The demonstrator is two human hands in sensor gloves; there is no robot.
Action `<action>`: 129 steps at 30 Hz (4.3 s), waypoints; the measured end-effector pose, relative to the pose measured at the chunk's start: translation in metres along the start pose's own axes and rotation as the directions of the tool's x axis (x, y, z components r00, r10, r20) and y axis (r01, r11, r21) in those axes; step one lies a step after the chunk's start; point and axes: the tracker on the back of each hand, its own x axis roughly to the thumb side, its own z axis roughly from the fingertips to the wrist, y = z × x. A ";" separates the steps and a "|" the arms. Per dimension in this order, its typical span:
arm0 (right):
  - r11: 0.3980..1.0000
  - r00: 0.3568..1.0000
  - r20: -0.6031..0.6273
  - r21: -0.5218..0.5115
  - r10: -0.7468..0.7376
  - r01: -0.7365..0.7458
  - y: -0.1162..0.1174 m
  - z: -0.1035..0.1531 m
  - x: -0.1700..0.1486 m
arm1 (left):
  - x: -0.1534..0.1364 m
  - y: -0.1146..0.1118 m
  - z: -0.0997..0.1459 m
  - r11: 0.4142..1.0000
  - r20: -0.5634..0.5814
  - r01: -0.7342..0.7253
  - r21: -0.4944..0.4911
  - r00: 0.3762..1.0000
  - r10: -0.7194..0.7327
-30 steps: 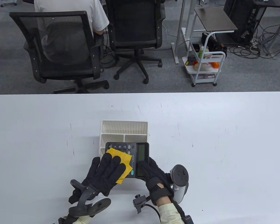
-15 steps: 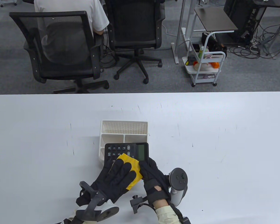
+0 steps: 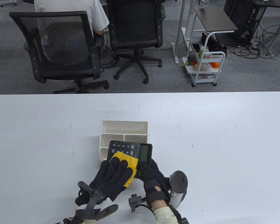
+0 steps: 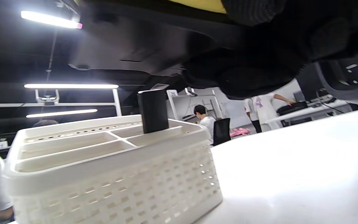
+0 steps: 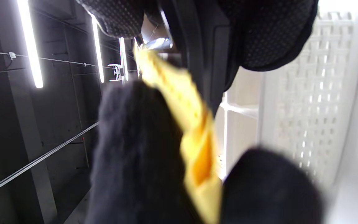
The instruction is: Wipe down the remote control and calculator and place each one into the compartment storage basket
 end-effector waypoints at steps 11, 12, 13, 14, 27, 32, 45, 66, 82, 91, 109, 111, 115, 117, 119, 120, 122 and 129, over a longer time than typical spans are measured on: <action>0.998 0.999 -0.034 -0.052 -0.039 0.038 -0.010 0.000 0.000 | -0.008 0.003 0.002 0.996 -0.037 0.087 0.028 0.996 -0.085; 0.998 0.998 -0.033 -0.056 -0.044 0.042 -0.012 0.000 0.000 | -0.010 0.003 0.003 0.996 -0.050 0.082 0.033 0.996 -0.080; 0.997 0.998 -0.031 -0.061 -0.055 0.053 -0.013 0.000 0.001 | -0.014 0.004 0.004 0.996 -0.067 0.077 0.040 0.995 -0.074; 0.996 0.998 -0.030 -0.063 -0.061 0.059 -0.013 0.000 0.001 | -0.016 0.005 0.005 0.996 -0.077 0.075 0.043 0.994 -0.072; 0.999 1.000 0.001 -0.049 -0.005 0.005 -0.005 0.004 -0.001 | 0.005 0.006 0.000 0.999 0.043 0.023 0.022 0.999 -0.024; 0.999 1.000 0.019 -0.038 0.022 -0.021 -0.006 0.003 0.001 | -0.008 0.005 0.000 0.998 -0.027 0.059 -0.015 0.998 -0.060; 0.998 1.000 0.016 -0.059 -0.001 0.002 -0.010 0.002 0.000 | -0.003 0.012 0.003 0.997 0.002 0.005 0.079 1.000 -0.005; 0.996 0.995 0.041 -0.016 0.089 -0.088 -0.007 0.001 0.001 | 0.005 0.010 -0.002 0.994 0.028 -0.109 -0.005 0.994 0.109; 0.955 0.959 0.132 0.128 0.251 -0.267 0.010 0.002 0.007 | -0.035 0.004 0.005 0.975 -0.184 -0.223 -0.022 0.959 0.215; 0.954 0.955 0.156 0.126 0.253 -0.274 0.011 0.003 0.008 | -0.039 0.006 0.008 0.973 -0.212 -0.230 -0.009 0.952 0.223; 0.986 0.983 0.094 0.029 0.159 -0.163 -0.010 -0.004 0.004 | -0.014 0.006 0.001 0.982 -0.052 -0.187 -0.022 0.981 0.186; 0.979 0.977 0.100 0.065 0.187 -0.194 -0.006 -0.003 0.004 | -0.025 0.006 0.003 0.980 -0.104 -0.198 -0.028 0.976 0.194; 0.969 0.971 0.114 0.107 0.209 -0.221 0.001 -0.002 0.005 | -0.048 0.004 0.009 0.968 -0.226 -0.249 -0.020 0.944 0.239; 0.970 0.972 0.115 0.111 0.205 -0.218 0.003 -0.001 0.005 | -0.057 0.004 0.012 0.964 -0.263 -0.267 -0.007 0.930 0.256; 0.971 0.972 0.121 0.099 0.203 -0.215 0.003 0.000 0.006 | -0.059 0.004 0.014 0.960 -0.270 -0.281 0.001 0.924 0.271; 0.973 0.973 0.121 0.093 0.198 -0.210 0.002 0.000 0.006 | -0.059 0.004 0.014 0.961 -0.268 -0.276 0.000 0.926 0.266; 0.977 0.975 0.120 0.081 0.189 -0.199 0.000 0.000 0.005 | -0.054 0.006 0.012 0.968 -0.253 -0.250 -0.002 0.937 0.242; 0.990 0.984 0.109 0.000 0.139 -0.140 -0.013 -0.002 0.006 | -0.026 0.012 0.004 0.980 -0.141 -0.197 -0.012 0.971 0.193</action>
